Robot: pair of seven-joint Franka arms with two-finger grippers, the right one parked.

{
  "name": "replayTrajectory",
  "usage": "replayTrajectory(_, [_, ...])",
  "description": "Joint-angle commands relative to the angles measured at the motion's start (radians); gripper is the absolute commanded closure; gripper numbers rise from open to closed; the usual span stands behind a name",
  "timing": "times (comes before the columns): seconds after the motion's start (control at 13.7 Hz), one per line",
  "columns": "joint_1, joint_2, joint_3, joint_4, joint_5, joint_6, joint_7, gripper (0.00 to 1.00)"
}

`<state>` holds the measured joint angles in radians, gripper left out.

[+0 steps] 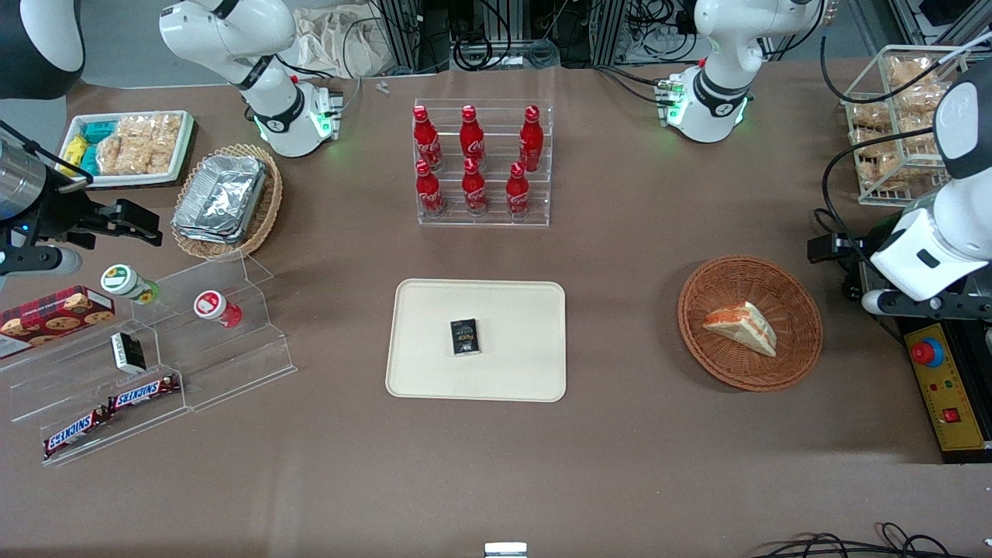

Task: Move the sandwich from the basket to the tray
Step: 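Lower the open left gripper over the sandwich wedge in the wicker basket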

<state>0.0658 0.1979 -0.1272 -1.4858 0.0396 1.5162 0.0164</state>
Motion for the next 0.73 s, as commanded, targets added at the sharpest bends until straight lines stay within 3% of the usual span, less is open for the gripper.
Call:
replayTrajectory(0.0, [-0.003, 0.021, 0.006, 0.035, 0.002, -0.034, -0.012, 0.00])
replayTrajectory(0.22, [-0.003, 0.060, 0.004, 0.041, 0.006, -0.034, -0.024, 0.00])
replayTrajectory(0.37, [-0.003, 0.075, 0.001, 0.023, 0.060, -0.013, -0.241, 0.00])
replayTrajectory(0.66, [0.011, 0.069, 0.003, -0.155, 0.027, 0.214, -0.650, 0.00])
